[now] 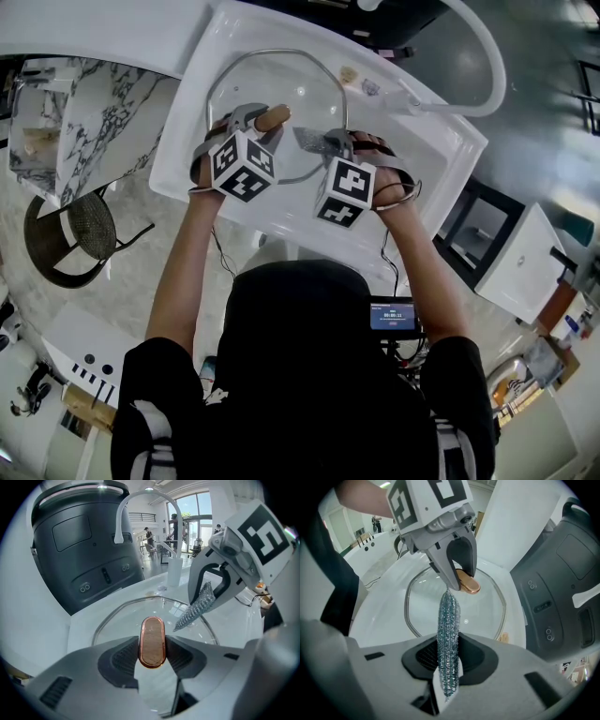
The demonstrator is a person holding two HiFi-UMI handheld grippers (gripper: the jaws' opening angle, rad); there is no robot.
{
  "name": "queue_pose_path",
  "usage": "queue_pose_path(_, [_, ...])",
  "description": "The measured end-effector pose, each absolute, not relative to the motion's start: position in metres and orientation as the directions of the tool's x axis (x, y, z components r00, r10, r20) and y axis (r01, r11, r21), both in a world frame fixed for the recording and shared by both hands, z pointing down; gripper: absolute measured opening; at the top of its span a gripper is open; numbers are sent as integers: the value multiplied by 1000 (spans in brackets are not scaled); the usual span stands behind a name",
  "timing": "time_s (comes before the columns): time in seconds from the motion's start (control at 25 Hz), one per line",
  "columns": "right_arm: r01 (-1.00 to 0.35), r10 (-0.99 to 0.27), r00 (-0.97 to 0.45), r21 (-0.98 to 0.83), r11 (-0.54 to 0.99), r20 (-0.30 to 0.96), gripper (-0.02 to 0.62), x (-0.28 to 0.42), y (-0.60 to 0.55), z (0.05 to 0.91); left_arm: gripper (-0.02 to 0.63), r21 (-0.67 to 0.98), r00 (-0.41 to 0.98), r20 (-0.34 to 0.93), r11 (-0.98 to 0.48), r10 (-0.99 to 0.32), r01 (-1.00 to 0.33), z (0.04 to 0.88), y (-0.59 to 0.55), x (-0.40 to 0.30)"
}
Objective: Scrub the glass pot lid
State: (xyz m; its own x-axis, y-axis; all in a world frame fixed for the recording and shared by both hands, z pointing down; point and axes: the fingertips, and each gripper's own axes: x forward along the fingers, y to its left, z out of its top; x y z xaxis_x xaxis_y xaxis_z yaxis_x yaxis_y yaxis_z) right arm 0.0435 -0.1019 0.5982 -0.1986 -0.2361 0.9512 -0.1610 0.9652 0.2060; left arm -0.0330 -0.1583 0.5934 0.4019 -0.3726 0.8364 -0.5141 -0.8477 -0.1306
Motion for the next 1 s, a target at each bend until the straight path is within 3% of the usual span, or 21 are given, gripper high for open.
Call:
queue_pose_path(0.64, [-98, -51, -240, 28, 995, 969, 69, 28, -61, 600, 170, -127, 401, 834, -839, -379, -529, 594, -158, -33])
queue_pose_path(1.0, [-102, -8, -246, -18, 995, 969, 69, 29, -63, 599, 170, -125, 406, 831, -839, -379, -529, 594, -159, -33])
